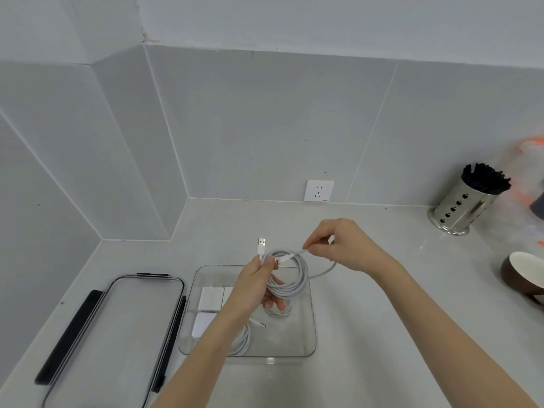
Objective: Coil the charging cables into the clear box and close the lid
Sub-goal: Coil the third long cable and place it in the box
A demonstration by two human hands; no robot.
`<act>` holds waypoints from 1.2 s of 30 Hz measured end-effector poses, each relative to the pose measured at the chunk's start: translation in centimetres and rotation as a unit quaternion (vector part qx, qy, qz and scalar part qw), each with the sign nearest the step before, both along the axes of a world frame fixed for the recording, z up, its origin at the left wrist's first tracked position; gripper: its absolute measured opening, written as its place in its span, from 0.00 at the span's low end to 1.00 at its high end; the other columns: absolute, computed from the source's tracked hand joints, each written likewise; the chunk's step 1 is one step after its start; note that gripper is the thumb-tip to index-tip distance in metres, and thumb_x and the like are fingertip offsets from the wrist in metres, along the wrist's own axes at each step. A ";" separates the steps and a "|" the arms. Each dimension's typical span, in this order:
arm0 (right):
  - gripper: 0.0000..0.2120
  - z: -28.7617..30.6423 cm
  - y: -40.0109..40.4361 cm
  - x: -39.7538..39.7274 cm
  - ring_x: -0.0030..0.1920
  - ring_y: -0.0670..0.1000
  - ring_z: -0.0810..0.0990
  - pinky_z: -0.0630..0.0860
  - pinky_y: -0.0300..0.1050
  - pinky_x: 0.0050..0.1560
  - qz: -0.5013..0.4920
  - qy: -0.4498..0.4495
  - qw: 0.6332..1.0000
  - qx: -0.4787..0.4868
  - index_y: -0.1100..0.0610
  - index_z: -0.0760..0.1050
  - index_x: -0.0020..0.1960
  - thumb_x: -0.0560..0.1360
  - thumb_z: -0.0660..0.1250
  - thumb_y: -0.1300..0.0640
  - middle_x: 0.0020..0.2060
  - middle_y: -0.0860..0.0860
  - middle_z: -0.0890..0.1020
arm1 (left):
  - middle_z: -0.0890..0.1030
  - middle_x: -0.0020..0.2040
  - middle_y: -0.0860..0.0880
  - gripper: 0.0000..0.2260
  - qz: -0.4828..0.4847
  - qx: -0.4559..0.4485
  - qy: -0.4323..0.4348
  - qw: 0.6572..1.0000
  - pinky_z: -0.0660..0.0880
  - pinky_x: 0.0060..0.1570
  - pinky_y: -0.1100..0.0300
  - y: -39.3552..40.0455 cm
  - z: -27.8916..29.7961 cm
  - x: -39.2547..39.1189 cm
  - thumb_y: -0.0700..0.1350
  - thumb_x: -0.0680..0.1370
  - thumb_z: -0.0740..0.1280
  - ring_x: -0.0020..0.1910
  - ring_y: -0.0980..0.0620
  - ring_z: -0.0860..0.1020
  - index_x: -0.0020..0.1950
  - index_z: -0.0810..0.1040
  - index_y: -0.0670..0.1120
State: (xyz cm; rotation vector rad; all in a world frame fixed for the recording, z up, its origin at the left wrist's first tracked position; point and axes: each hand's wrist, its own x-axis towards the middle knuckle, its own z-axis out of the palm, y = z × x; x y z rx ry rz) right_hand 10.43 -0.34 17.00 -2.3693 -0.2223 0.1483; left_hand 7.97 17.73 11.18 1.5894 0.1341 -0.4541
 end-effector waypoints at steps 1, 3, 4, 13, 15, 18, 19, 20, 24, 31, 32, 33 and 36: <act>0.07 -0.1 0.2 0.0 0.34 0.43 0.73 0.69 0.28 0.37 0.019 -0.006 0.999 -0.030 0.54 0.84 0.43 0.70 0.68 0.63 0.36 0.46 0.76 | 0.77 0.32 0.42 0.11 -0.010 0.013 -0.009 1.000 0.64 0.18 0.65 0.0 0.0 0.0 0.48 0.81 0.55 0.18 0.51 0.75 0.47 0.70 0.41; 0.07 -0.4 1.1 0.1 0.35 0.42 0.72 0.68 0.28 0.37 0.060 -0.027 0.994 -0.087 0.55 0.83 0.45 0.71 0.67 0.62 0.36 0.47 0.75 | 0.77 0.34 0.41 0.13 -0.034 0.040 -0.030 0.998 0.64 0.18 0.64 -0.2 0.0 0.0 0.49 0.80 0.55 0.19 0.50 0.76 0.51 0.70 0.39; 0.06 -0.6 1.6 0.0 0.35 0.43 0.72 0.67 0.28 0.37 0.071 -0.038 0.992 -0.096 0.56 0.82 0.45 0.71 0.68 0.62 0.37 0.48 0.75 | 0.78 0.35 0.40 0.13 -0.046 0.045 -0.039 0.997 0.64 0.18 0.63 -0.3 0.1 -0.1 0.49 0.80 0.55 0.19 0.50 0.76 0.52 0.69 0.39; 0.16 -2.6 2.3 -0.5 0.51 0.48 0.79 0.75 0.40 0.55 0.051 0.065 0.993 0.082 0.47 0.72 0.59 0.72 0.69 0.53 0.53 0.49 0.78 | 0.79 0.23 0.49 0.12 -0.104 -0.016 -0.056 0.993 0.63 0.17 0.65 0.4 1.3 -0.5 0.47 0.81 0.55 0.17 0.52 0.73 0.46 0.73 0.42; 0.15 -2.8 2.1 -0.4 0.54 0.50 0.80 0.76 0.43 0.58 0.080 0.178 0.971 0.134 0.50 0.71 0.62 0.76 0.65 0.55 0.55 0.51 0.79 | 0.79 0.24 0.50 0.12 -0.126 -0.011 -0.057 0.990 0.62 0.17 0.66 0.6 1.6 -0.6 0.47 0.81 0.55 0.16 0.52 0.73 0.48 0.74 0.42; 0.15 -3.5 1.4 -0.3 0.52 0.54 0.80 0.77 0.46 0.56 0.098 0.325 0.900 0.273 0.59 0.74 0.59 0.73 0.65 0.59 0.50 0.55 0.81 | 0.80 0.27 0.50 0.11 -0.181 0.002 -0.068 0.981 0.62 0.18 0.65 0.4 2.1 -1.0 0.48 0.81 0.55 0.17 0.52 0.73 0.46 0.74 0.47; 0.16 -3.7 1.2 -0.2 0.49 0.54 0.80 0.77 0.47 0.55 0.100 0.358 0.878 0.302 0.61 0.76 0.56 0.69 0.66 0.59 0.46 0.56 0.81 | 0.80 0.28 0.49 0.11 -0.197 0.010 -0.077 0.977 0.62 0.19 0.64 0.3 2.3 -1.0 0.49 0.81 0.55 0.18 0.52 0.74 0.47 0.73 0.45; 0.18 -4.0 0.9 -0.2 0.46 0.54 0.80 0.77 0.48 0.53 0.103 0.383 0.858 0.326 0.62 0.77 0.53 0.65 0.68 0.56 0.43 0.55 0.82 | 0.80 0.30 0.46 0.12 -0.208 0.021 -0.086 0.974 0.62 0.19 0.64 0.1 2.3 -0.9 0.49 0.81 0.54 0.18 0.52 0.74 0.49 0.72 0.43; 0.25 -4.9 0.1 -0.2 0.38 0.54 0.81 0.78 0.47 0.46 0.066 0.451 0.783 0.423 0.62 0.80 0.42 0.59 0.72 0.42 0.37 0.56 0.83 | 0.79 0.32 0.44 0.11 -0.226 0.065 -0.100 0.967 0.62 0.19 0.64 -0.1 2.5 -0.8 0.49 0.81 0.54 0.18 0.51 0.73 0.45 0.68 0.43; 0.09 -5.6 1.4 0.1 0.41 0.58 0.82 0.81 0.50 0.42 0.007 0.457 0.824 0.335 0.64 0.78 0.47 0.75 0.60 0.63 0.41 0.61 0.80 | 0.78 0.32 0.50 0.10 -0.252 0.106 -0.118 0.955 0.65 0.21 0.67 -0.7 2.8 -1.4 0.49 0.81 0.55 0.18 0.60 0.72 0.41 0.69 0.48; 0.09 -5.4 1.4 0.0 0.39 0.57 0.82 0.81 0.49 0.40 0.015 0.459 0.824 0.331 0.63 0.79 0.45 0.74 0.60 0.64 0.40 0.61 0.80 | 0.78 0.32 0.50 0.11 -0.254 0.106 -0.118 0.954 0.65 0.21 0.68 -0.7 2.9 -1.5 0.49 0.81 0.55 0.18 0.61 0.72 0.41 0.69 0.49; 0.09 -5.2 1.5 0.0 0.37 0.55 0.82 0.81 0.47 0.38 0.018 0.458 0.827 0.326 0.62 0.80 0.41 0.73 0.61 0.64 0.38 0.59 0.80 | 0.78 0.32 0.50 0.11 -0.259 0.105 -0.119 0.953 0.65 0.21 0.68 -0.7 3.0 -1.6 0.49 0.81 0.55 0.18 0.61 0.72 0.40 0.69 0.50; 0.17 -4.4 1.9 0.0 0.28 0.49 0.80 0.79 0.42 0.31 0.021 0.452 0.840 0.298 0.58 0.80 0.29 0.73 0.60 0.65 0.27 0.53 0.81 | 0.77 0.33 0.50 0.10 -0.284 0.111 -0.138 0.942 0.64 0.21 0.70 -0.8 3.4 -2.0 0.48 0.81 0.54 0.18 0.62 0.73 0.41 0.69 0.53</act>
